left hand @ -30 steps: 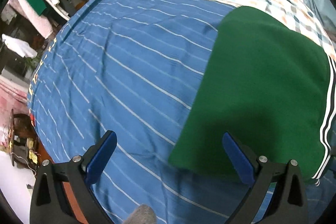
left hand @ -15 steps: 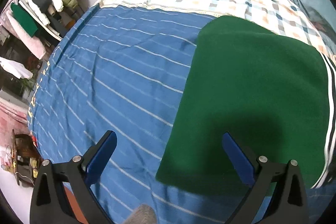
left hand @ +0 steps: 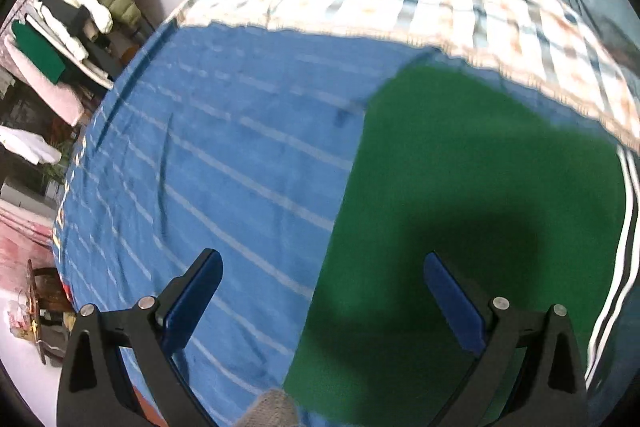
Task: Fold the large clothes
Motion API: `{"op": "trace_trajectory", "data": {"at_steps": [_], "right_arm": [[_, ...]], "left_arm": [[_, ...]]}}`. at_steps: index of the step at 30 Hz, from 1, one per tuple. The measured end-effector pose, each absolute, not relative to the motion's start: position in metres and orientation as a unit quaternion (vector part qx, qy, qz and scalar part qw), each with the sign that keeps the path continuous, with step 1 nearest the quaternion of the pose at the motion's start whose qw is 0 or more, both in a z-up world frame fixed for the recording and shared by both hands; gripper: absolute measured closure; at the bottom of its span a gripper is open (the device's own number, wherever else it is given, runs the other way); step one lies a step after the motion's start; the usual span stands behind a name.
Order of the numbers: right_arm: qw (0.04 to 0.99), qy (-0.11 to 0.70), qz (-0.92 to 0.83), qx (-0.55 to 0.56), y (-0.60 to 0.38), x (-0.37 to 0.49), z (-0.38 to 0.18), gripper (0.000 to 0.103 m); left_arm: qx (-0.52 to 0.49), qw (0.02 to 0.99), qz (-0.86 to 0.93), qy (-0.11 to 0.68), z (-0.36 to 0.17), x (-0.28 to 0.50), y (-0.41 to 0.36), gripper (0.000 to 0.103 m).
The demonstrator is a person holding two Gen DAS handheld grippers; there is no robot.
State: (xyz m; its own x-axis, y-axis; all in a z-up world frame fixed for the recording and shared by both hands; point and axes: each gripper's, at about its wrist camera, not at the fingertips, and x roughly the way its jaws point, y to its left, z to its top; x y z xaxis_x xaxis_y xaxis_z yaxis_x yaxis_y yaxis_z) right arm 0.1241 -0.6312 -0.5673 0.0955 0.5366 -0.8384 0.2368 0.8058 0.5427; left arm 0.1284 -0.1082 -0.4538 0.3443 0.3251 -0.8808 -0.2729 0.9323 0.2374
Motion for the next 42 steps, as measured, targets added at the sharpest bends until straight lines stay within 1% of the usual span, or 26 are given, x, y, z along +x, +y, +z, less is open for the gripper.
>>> {"op": "trace_trajectory", "data": {"at_steps": [4, 6, 8, 9, 10, 11, 13, 16, 18, 21, 23, 24, 25, 27, 29, 31, 34, 39, 42], "right_arm": [[0.7, 0.624, 0.147, 0.315, -0.616, 0.192, -0.577, 0.039], [0.687, 0.622, 0.16, 0.339, -0.611, 0.219, -0.594, 0.039], [0.662, 0.64, 0.167, 0.352, -0.606, 0.239, -0.617, 0.039], [0.643, 0.651, 0.175, 0.363, -0.601, 0.246, -0.631, 0.046], [0.636, 0.656, 0.173, 0.368, -0.596, 0.247, -0.638, 0.063], [0.635, 0.654, 0.174, 0.373, -0.593, 0.249, -0.641, 0.101], [0.642, 0.646, 0.17, 0.377, -0.582, 0.251, -0.643, 0.101], [0.68, 0.616, 0.146, 0.371, -0.587, 0.248, -0.628, 0.101], [0.685, 0.616, 0.119, 0.371, -0.597, 0.249, -0.631, 0.101], [0.654, 0.652, 0.086, 0.372, -0.6, 0.258, -0.669, 0.101], [0.646, 0.667, 0.087, 0.361, -0.599, 0.265, -0.68, 0.101], [0.641, 0.67, 0.091, 0.362, -0.601, 0.267, -0.679, 0.098], [0.637, 0.672, 0.1, 0.364, -0.602, 0.269, -0.675, 0.093], [0.65, 0.668, 0.107, 0.346, -0.611, 0.267, -0.653, 0.07], [0.665, 0.663, 0.115, 0.325, -0.627, 0.254, -0.629, 0.06], [0.662, 0.664, 0.132, 0.321, -0.636, 0.237, -0.615, 0.06], [0.64, 0.678, 0.161, 0.324, -0.633, 0.213, -0.612, 0.06], [0.596, 0.711, 0.183, 0.326, -0.607, 0.189, -0.644, 0.059], [0.602, 0.712, 0.162, 0.322, -0.606, 0.186, -0.656, 0.059]], "left_arm": [[0.021, 0.827, 0.194, 0.528, -0.45, 0.171, -0.107, 0.0], [0.026, 0.83, 0.202, 0.52, -0.457, 0.195, -0.105, 0.0], [0.038, 0.824, 0.197, 0.53, -0.475, 0.215, -0.105, 0.0], [0.047, 0.819, 0.198, 0.536, -0.486, 0.223, -0.104, 0.0], [0.051, 0.815, 0.196, 0.542, -0.493, 0.229, -0.102, 0.0], [0.046, 0.814, 0.193, 0.545, -0.496, 0.232, -0.1, 0.0], [0.022, 0.815, 0.182, 0.549, -0.496, 0.237, -0.095, 0.0], [-0.007, 0.812, 0.168, 0.56, -0.501, 0.244, -0.092, 0.0], [-0.03, 0.805, 0.161, 0.57, -0.51, 0.251, -0.088, 0.0], [-0.075, 0.792, 0.158, 0.585, -0.52, 0.26, -0.077, 0.0], [-0.076, 0.791, 0.158, 0.585, -0.512, 0.258, -0.076, 0.0], [-0.071, 0.796, 0.162, 0.579, -0.503, 0.253, -0.076, 0.0], [-0.065, 0.799, 0.169, 0.573, -0.495, 0.245, -0.074, 0.0], [-0.047, 0.802, 0.189, 0.564, -0.479, 0.227, -0.075, 0.0], [-0.031, 0.803, 0.209, 0.558, -0.469, 0.206, -0.073, 0.0], [-0.013, 0.795, 0.226, 0.563, -0.465, 0.178, -0.076, 0.0], [0.017, 0.772, 0.224, 0.595, -0.477, 0.154, -0.087, 0.0], [0.077, 0.753, 0.206, 0.621, -0.508, 0.132, -0.12, 0.0], [0.086, 0.754, 0.207, 0.617, -0.508, 0.135, -0.122, 0.0]]}}
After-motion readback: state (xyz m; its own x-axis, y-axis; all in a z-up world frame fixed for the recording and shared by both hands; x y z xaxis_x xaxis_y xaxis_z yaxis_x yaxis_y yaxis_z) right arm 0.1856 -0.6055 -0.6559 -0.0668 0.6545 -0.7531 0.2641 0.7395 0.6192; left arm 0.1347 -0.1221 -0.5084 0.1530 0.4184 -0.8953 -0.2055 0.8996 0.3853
